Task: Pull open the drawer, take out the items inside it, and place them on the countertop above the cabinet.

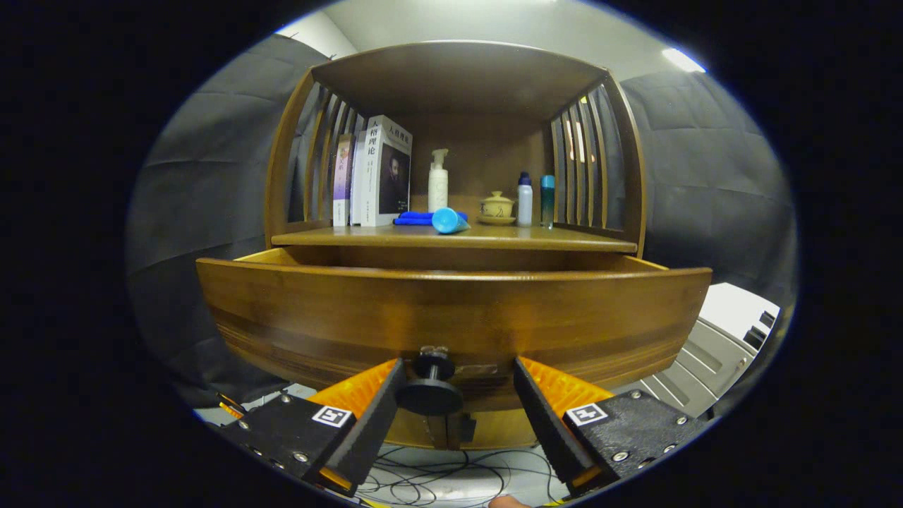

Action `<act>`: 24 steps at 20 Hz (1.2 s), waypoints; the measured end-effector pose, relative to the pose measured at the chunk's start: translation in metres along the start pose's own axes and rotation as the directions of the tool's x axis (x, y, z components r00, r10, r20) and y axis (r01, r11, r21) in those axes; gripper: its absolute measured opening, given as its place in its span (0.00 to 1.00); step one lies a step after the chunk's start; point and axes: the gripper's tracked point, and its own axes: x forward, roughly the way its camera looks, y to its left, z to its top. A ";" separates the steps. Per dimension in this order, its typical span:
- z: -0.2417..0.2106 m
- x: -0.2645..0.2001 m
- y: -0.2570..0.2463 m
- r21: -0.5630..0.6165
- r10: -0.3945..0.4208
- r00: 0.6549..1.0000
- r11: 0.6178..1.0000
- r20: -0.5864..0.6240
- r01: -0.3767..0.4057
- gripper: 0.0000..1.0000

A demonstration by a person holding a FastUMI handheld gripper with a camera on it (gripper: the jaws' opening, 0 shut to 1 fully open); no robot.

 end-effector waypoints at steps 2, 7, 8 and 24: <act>0.003 0.008 0.000 -0.002 -0.007 1.000 1.000 -0.006 0.007 0.95; 0.005 0.034 0.002 0.010 -0.018 1.000 1.000 -0.022 0.019 0.95; 0.007 0.040 0.003 0.012 -0.021 1.000 1.000 -0.020 0.021 0.95; 0.020 0.113 0.003 0.029 -0.020 1.000 0.999 -0.024 0.021 0.95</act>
